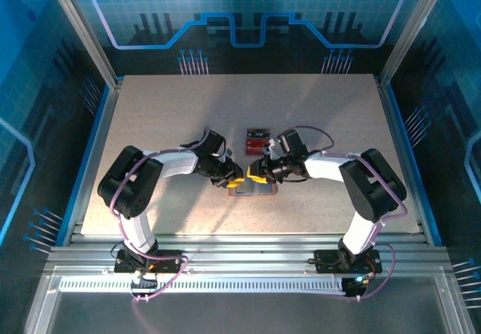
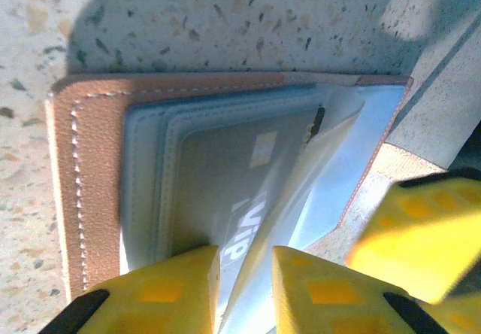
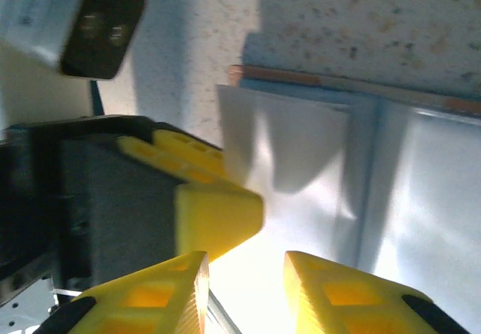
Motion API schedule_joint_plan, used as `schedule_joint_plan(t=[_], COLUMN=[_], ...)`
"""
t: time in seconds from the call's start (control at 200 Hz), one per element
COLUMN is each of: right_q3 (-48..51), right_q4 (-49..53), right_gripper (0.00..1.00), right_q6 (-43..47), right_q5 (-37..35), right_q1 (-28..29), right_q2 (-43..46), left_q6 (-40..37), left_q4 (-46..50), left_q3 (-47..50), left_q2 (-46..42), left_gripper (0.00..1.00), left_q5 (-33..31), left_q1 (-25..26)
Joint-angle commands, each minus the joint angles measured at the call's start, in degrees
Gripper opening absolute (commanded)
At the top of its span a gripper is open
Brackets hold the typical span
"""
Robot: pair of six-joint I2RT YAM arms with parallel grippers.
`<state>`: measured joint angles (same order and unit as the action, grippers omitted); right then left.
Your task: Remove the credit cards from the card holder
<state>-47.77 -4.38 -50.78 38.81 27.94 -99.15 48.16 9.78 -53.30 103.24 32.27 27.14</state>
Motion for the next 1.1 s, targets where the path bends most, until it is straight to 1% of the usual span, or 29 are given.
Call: schedule_joint_plan(t=[0.0, 0.235, 0.425, 0.565, 0.695, 0.815, 0.92, 1.096], right_q3=[0.43, 0.23, -1.92, -2.32, -4.8, -5.31, -4.79, -3.5], right_q4=[1.87, 6.25, 16.22, 22.61, 28.01, 31.11, 31.44, 30.99], right_gripper=[0.32, 0.33, 0.33, 0.34, 0.34, 0.35, 0.35, 0.35], right_q6=[-0.06, 1.81, 8.03, 12.34, 16.04, 18.56, 19.08, 19.42], right_q5=[-1.64, -3.31, -7.3, -10.75, -14.78, -16.51, -16.2, -15.24], right_q1=[-0.3, -2.67, -4.94, -7.03, -8.38, -9.03, -9.89, -11.26], right_q2=[3.69, 7.01, 9.24, 11.46, 12.76, 13.24, 13.85, 14.34], left_q6=[1.02, 1.14, 1.34, 1.38, 1.98, 2.64, 3.16, 3.17], left_q4=[0.76, 2.24, 3.57, 4.87, 5.15, 4.76, 4.79, 4.68], left_q3=[-0.65, -2.23, -3.71, -5.93, -8.35, -10.54, -12.75, -16.55], left_q2=[0.73, -2.25, -4.48, -4.41, -2.96, -0.9, 1.14, 4.42], left_gripper=[0.25, 0.26, 0.27, 0.27, 0.29, 0.3, 0.31, 0.35], left_q5=[0.6, -0.06, -0.88, -1.04, -1.12, -1.28, -1.19, -0.99], left_q1=[0.41, 0.49, 0.97, 1.9, 3.21, 4.67, 6.12, 8.28])
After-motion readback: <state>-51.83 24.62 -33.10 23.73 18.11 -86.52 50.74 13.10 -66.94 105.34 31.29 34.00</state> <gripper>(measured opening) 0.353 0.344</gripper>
